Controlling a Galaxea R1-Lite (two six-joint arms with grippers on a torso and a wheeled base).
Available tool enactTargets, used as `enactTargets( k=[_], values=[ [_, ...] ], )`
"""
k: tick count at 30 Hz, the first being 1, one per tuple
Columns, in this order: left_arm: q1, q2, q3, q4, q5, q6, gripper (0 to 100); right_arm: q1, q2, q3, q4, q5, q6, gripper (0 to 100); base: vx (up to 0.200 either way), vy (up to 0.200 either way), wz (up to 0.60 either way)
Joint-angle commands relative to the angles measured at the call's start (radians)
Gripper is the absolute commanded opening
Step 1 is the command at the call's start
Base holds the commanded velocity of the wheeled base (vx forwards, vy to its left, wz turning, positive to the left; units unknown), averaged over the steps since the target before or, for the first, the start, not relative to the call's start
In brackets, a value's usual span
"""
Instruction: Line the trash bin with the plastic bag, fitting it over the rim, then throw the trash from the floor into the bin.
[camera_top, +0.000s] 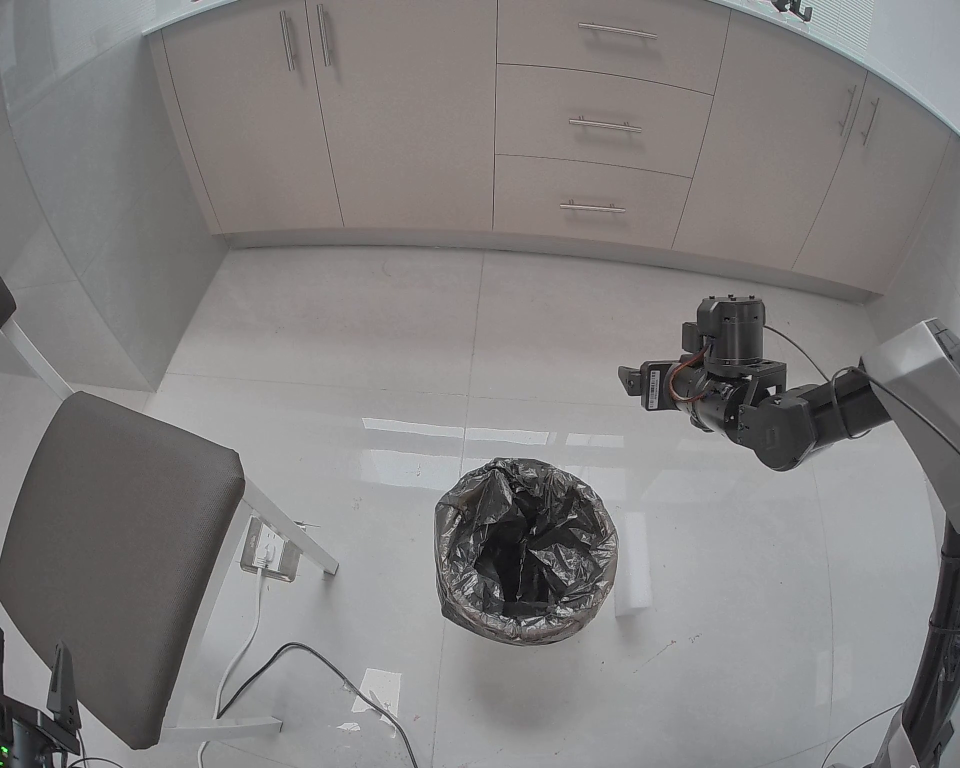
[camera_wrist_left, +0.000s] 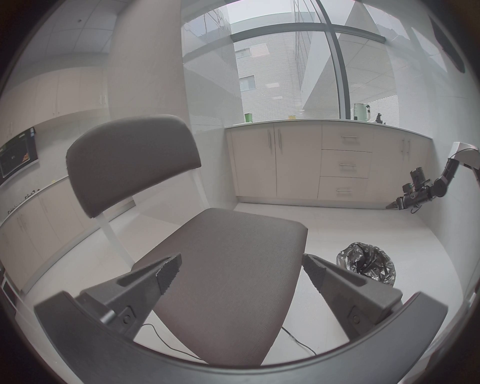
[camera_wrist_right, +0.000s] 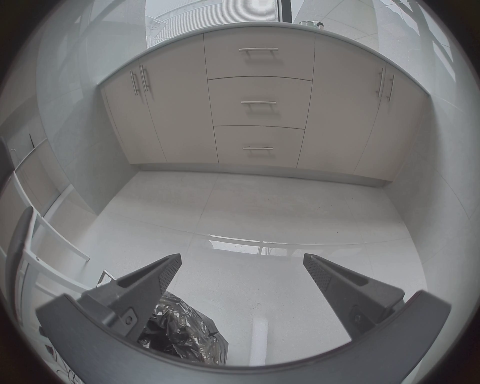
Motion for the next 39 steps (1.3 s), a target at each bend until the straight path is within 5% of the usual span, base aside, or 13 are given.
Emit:
enactTargets(
  k=[1, 10, 17, 26, 39],
  values=[
    [0.015, -0.084, 0.052, 0.001, 0.004, -0.002, 100, -0.003, 0.088, -0.042, 0.001, -0.001, -0.001, 100, 0.0, 0.0, 0.0],
    [0.015, -0.086, 0.053, 0.003, -0.06, -0.039, 100, -0.016, 0.156, -0.099, 0.004, -0.001, -0.006, 100, 0.0, 0.0, 0.0],
    [0.015, -0.086, 0.053, 0.003, -0.172, 0.046, 100, -0.019, 0.223, -0.236, 0.106, -0.001, -0.015, 100, 0.0, 0.0, 0.0],
    [0.019, -0.075, 0.053, 0.001, -0.112, 0.004, 100, -0.06, 0.384, -0.536, 0.318, -0.003, -0.041, 100, 0.0, 0.0, 0.0],
    [0.013, -0.083, 0.052, -0.002, -0.106, -0.06, 100, -0.083, 0.581, -0.663, 0.326, -0.04, -0.032, 100, 0.0, 0.0, 0.0]
  ],
)
